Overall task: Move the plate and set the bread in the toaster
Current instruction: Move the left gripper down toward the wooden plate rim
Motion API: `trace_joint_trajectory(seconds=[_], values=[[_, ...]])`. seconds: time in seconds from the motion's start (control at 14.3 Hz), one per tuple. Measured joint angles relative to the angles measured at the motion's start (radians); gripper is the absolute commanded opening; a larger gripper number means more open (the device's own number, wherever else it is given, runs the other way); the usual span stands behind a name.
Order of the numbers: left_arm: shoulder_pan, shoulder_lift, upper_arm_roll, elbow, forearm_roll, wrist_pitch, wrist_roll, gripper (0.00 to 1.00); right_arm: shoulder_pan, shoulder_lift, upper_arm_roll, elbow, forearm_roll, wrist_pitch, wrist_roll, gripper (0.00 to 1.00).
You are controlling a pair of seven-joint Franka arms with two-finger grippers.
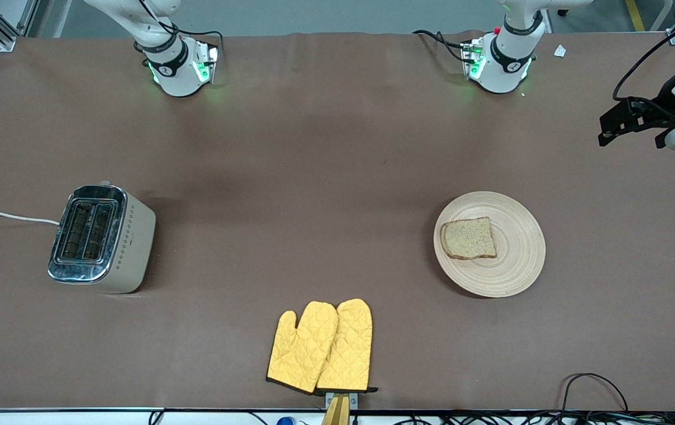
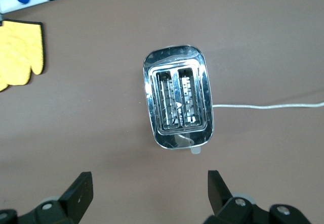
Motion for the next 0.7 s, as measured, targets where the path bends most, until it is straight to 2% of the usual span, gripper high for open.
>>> trace_joint_trajectory(seconds=[0.21,0.28,0.7], values=[[0.000,0.000,0.000,0.002,0.000,0.000,0.000,1.00,0.111,-0.002,0.018,0.006,-0.158,-0.032,0.089,1.00],[0.001,0.000,0.000,0.003,0.000,-0.001,0.000,1.00,0.137,-0.003,0.022,0.008,-0.180,-0.035,0.090,1.00],[0.002,0.000,0.000,0.014,0.000,-0.014,0.000,1.00,0.145,-0.004,0.005,0.009,-0.191,-0.035,0.071,1.00]])
